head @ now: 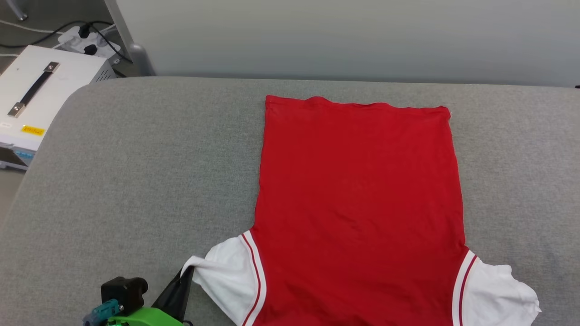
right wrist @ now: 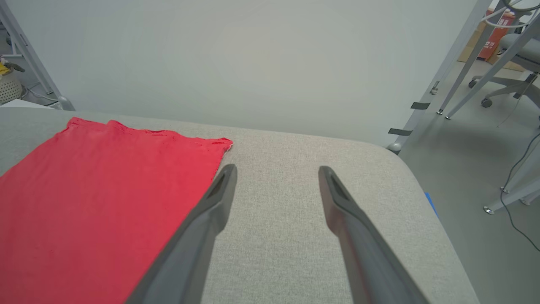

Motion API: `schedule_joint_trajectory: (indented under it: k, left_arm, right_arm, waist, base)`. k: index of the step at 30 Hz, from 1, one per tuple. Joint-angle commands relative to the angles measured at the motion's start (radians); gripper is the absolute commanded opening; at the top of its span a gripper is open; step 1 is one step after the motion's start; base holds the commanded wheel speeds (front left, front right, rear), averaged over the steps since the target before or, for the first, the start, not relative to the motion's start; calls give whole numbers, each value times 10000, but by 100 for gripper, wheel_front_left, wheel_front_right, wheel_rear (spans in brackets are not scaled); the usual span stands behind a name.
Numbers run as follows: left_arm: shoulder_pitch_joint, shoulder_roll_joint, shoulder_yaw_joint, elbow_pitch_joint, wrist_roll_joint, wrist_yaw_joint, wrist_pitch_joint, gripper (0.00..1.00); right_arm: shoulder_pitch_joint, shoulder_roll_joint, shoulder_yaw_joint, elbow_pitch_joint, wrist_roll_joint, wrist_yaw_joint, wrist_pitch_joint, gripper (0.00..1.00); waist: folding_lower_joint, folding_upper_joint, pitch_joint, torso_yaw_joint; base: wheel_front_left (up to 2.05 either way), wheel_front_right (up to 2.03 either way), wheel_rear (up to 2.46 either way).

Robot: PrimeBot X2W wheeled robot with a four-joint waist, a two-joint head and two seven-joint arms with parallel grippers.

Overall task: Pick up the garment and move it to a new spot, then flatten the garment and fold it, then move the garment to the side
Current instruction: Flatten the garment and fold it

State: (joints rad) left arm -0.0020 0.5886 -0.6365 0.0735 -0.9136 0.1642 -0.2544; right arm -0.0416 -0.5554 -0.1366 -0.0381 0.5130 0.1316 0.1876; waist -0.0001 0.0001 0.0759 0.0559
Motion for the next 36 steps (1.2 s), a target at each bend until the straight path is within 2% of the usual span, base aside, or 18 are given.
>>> schedule_joint_trajectory:
  k: [1,6,12,17,21,25,29,36]
  left_arm:
    - [-293,-77,73,-135,146,83,-24,0]
    - [-761,-248,74,-421,498,68,-39,0]
    - [-1376,-454,-11,-569,914,-35,-49,0]
    - [-1736,-645,62,-661,1140,-99,-59,0]
    - [-2045,-810,81,-686,1336,-237,-64,0]
    - [-2357,-984,142,-698,1527,-379,-68,0]
    - [-2623,-1139,227,-668,1727,-528,-71,0]
    - [-2820,-1438,481,-811,2114,-723,-72,0]
  right_arm:
    - [-784,-237,78,-144,-67,-9,263,100]
    - [-3185,-1009,708,391,167,-9,1493,100]
    - [-6071,-1614,2260,1964,891,-9,4268,100]
    - [-7865,-1628,3380,3184,1152,-9,6405,100]
    - [-9097,-1504,3771,4219,1063,-9,7532,100]
    - [-10094,-1232,3846,5117,844,-9,7955,100]
    - [-10716,-933,3816,5932,531,-9,7918,100]
    - [-10570,-507,4015,7163,216,-9,7439,100]
  waist:
    - [1,-1,521,260]
    - [1,-1,1214,586]
    - [1,-1,2148,1027]
    - [1,-1,2869,1245]
    - [1,-1,3483,1452]
    - [1,-1,4040,1657]
    - [1,-1,4494,1819]
    - [1,-1,4851,1975]
  base:
    - [0,0,0]
    - [0,0,0]
    - [0,0,0]
    - [0,0,0]
    - [0,0,0]
    - [0,0,0]
    - [0,0,0]
    - [0,0,0]
